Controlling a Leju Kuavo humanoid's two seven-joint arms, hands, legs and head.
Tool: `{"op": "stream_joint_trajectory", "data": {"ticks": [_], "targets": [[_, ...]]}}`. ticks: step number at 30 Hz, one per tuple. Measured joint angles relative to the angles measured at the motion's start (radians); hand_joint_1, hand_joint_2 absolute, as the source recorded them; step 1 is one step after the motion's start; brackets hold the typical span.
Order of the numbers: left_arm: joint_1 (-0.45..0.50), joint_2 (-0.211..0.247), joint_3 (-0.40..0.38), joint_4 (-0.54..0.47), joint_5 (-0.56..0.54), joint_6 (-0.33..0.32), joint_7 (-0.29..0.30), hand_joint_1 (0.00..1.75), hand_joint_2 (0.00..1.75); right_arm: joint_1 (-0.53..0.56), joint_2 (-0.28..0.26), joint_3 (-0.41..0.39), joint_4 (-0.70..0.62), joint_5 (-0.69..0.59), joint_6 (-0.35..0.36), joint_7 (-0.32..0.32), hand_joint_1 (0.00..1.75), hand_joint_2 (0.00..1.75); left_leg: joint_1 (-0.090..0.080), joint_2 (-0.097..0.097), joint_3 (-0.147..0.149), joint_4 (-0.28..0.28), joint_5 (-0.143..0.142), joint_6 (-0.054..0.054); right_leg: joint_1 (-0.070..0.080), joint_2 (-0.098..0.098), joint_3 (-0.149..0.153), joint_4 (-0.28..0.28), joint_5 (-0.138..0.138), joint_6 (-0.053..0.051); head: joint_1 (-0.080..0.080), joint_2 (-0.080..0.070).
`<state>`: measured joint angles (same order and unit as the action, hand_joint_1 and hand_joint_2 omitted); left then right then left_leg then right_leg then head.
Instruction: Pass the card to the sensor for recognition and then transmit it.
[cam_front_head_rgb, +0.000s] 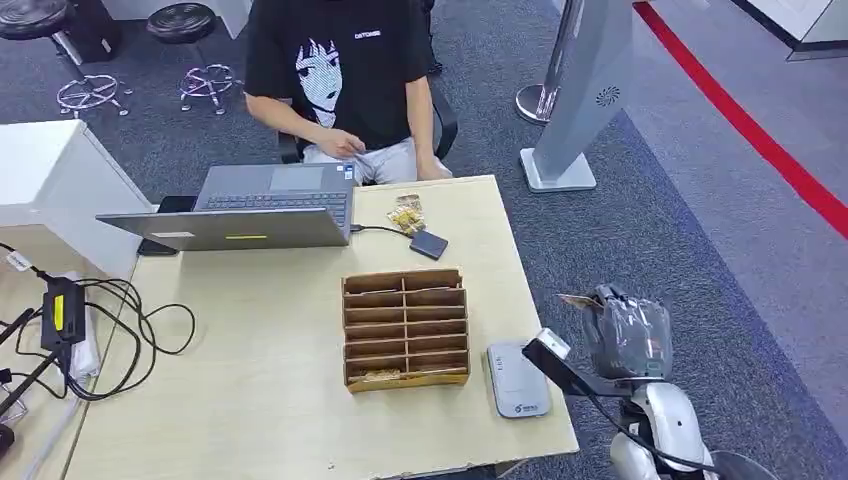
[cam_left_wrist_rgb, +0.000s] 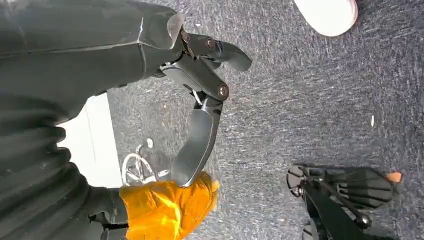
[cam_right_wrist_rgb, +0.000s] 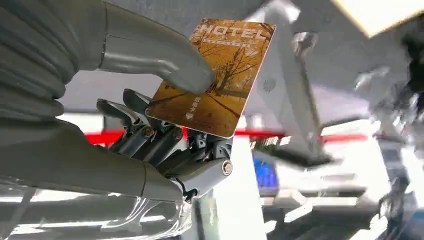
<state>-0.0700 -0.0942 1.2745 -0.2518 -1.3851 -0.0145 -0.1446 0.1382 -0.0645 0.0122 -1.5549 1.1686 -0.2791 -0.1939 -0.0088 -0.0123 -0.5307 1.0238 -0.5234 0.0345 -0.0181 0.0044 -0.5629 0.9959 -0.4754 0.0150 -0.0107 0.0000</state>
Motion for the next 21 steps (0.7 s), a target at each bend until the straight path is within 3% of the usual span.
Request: {"op": "stream_joint_trajectory", "data": {"ticks": [3, 7, 14, 21], "targets": [[0.002, 0.0, 0.005, 0.0, 0.0, -0.001, 0.0, 0.0, 1.75, 0.049, -0.062, -0.005, -0.016, -0.213, 0.111, -0.11, 1.75, 1.75, 0.0, -0.001, -0.001, 0.0, 0.0, 0.0, 0.0, 0.0, 0.0, 0.0, 0.0, 0.0, 0.0, 0.0], [0.004, 0.002, 0.009, 0.0, 0.0, -0.003, 0.0, 0.0, 1.75, 0.099, -0.138, -0.011, -0.026, -0.32, 0.154, -0.186, 1.75, 1.75, 0.0, 0.0, -0.001, 0.0, -0.001, 0.002, 0.0, 0.0, 0.0, -0.001, 0.0, 0.0, 0.0, 0.0], [0.003, 0.002, 0.018, 0.0, 0.0, -0.004, 0.0, 0.0, 1.75, 0.112, -0.223, 0.029, -0.01, -0.345, 0.177, -0.175, 1.75, 1.75, -0.001, 0.0, -0.001, 0.0, -0.002, 0.002, 0.0, 0.0, 0.0, -0.001, 0.0, 0.0, 0.0, 0.0], [0.003, 0.002, 0.021, 0.0, -0.005, -0.006, 0.0, 0.0, 1.75, 0.083, -0.264, 0.1, 0.045, -0.331, 0.182, -0.155, 1.75, 1.75, 0.0, 0.001, -0.001, 0.0, -0.001, 0.002, 0.0, 0.0, 0.001, -0.001, 0.0, 0.0, 0.0, 0.0]]}}
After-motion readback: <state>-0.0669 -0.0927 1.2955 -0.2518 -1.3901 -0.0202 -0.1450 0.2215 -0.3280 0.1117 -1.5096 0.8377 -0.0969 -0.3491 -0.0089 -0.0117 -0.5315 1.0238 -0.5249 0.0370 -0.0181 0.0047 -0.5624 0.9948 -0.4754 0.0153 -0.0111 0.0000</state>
